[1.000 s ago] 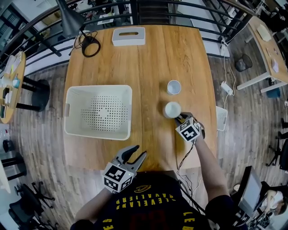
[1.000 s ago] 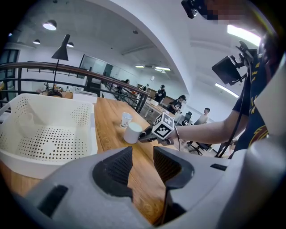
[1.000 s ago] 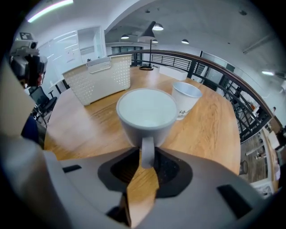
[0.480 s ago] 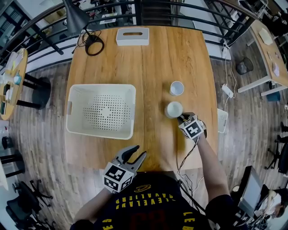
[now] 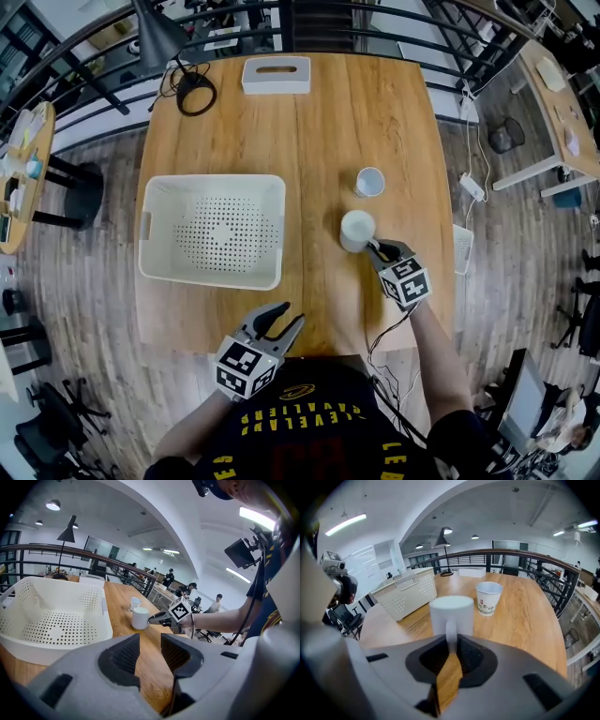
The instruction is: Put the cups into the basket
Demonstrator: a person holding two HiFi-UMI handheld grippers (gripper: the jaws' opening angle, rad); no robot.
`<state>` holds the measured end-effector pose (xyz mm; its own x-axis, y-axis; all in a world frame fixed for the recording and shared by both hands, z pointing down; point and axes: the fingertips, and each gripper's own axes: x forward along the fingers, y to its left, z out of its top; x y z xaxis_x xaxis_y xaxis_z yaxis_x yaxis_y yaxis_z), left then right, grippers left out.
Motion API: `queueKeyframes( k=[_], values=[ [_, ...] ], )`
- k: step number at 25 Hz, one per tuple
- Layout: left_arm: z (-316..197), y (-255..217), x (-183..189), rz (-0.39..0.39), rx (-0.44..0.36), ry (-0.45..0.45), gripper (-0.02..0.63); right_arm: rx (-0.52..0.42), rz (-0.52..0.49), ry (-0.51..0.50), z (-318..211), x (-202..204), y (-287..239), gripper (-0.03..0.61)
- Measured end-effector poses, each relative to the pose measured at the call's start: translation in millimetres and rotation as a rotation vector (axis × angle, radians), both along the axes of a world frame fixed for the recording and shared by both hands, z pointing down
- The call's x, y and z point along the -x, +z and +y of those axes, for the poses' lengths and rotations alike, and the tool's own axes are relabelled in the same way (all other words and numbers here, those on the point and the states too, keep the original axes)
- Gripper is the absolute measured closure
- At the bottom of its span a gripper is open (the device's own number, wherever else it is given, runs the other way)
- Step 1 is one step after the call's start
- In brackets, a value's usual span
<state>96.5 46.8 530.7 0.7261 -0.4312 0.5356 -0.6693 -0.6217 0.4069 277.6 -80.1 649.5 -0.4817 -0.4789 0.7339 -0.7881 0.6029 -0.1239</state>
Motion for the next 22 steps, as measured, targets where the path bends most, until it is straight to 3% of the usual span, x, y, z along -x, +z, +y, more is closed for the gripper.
queueKeyframes(
  k=[11, 22],
  values=[
    [0.3, -2.1, 2.5, 0.014, -0.007, 0.052, 0.471, -0.110, -0.044, 0.046, 5.1, 13.7, -33.1, 0.532],
    [-5.2, -9.0, 8.0, 0.043, -0.031, 0.096, 0.471, -0.243, -0.200, 0.155, 12.4, 27.7, -91.9, 0.532]
  ],
)
